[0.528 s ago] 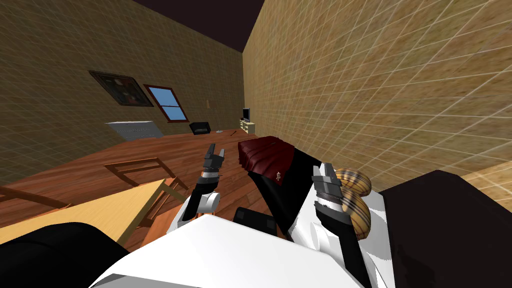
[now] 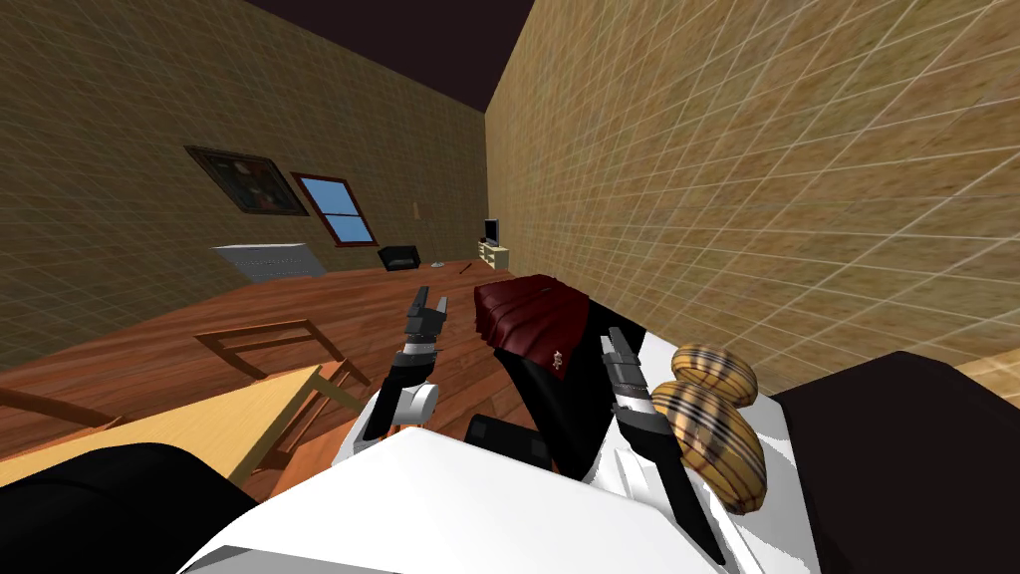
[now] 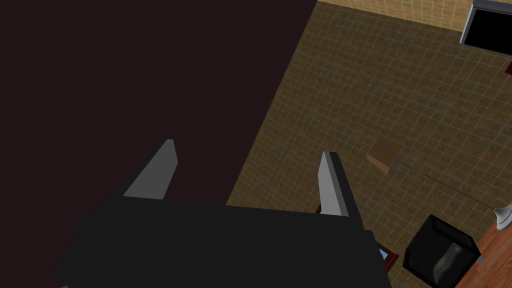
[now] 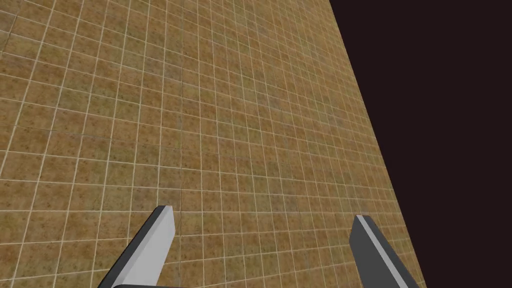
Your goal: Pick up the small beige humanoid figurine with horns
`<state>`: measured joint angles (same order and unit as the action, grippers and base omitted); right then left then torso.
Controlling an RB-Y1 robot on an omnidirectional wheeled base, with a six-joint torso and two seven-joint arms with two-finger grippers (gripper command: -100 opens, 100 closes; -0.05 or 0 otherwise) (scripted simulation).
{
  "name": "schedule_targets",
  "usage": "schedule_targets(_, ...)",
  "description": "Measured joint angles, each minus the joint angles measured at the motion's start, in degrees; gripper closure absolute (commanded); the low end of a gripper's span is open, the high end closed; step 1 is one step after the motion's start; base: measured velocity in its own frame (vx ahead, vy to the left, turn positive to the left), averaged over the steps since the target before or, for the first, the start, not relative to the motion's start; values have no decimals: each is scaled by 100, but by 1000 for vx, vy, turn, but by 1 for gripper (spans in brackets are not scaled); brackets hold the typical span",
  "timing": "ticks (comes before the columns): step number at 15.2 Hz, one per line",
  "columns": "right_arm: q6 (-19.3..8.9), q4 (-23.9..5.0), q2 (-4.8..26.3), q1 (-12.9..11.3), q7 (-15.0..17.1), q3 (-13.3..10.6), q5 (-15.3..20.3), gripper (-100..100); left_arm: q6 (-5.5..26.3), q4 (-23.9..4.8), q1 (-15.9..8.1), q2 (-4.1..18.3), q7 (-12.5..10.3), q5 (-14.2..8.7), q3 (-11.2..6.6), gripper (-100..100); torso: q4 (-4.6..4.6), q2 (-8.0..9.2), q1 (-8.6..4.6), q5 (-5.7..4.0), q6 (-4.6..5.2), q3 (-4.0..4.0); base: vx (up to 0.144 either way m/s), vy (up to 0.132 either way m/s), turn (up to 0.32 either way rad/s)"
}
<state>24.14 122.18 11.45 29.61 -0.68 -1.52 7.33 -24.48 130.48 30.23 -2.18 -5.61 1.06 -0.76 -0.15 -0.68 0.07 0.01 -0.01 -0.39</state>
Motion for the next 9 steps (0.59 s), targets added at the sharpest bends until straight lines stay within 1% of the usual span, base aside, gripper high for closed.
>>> schedule_targets(2, -59, -163, 148, -77, -131, -134, 81, -100, 0, 0, -1, 0, 0, 0, 0, 0, 2, 14, 4, 1, 0, 7, 95, 34, 12)
schedule_targets(5, -58, -424, 358, -122, -331, -349, 208, -100, 0, 0, -1, 0, 0, 0, 0, 0, 4, 21, 3, 1, 0, 12, 98, 23, 9)
schedule_targets(6, -64, -515, 446, -158, -374, -383, 228, -100, 0, 0, -1, 0, 0, 0, 0, 0, 4, 21, 0, 0, 0, 12, 108, 21, 14)
schedule_targets(7, -56, -652, 536, -200, -433, -446, 266, -100, 0, 0, -1, 0, 0, 0, 0, 0, 4, 19, 0, 0, 0, 11, 158, 46, 25)
schedule_targets(9, -77, -834, 764, -211, -593, -615, 364, -100, 0, 0, 0, 0, 0, 0, 0, 0, 0, 3, 10, 2, 0, 2, 157, 44, 12)
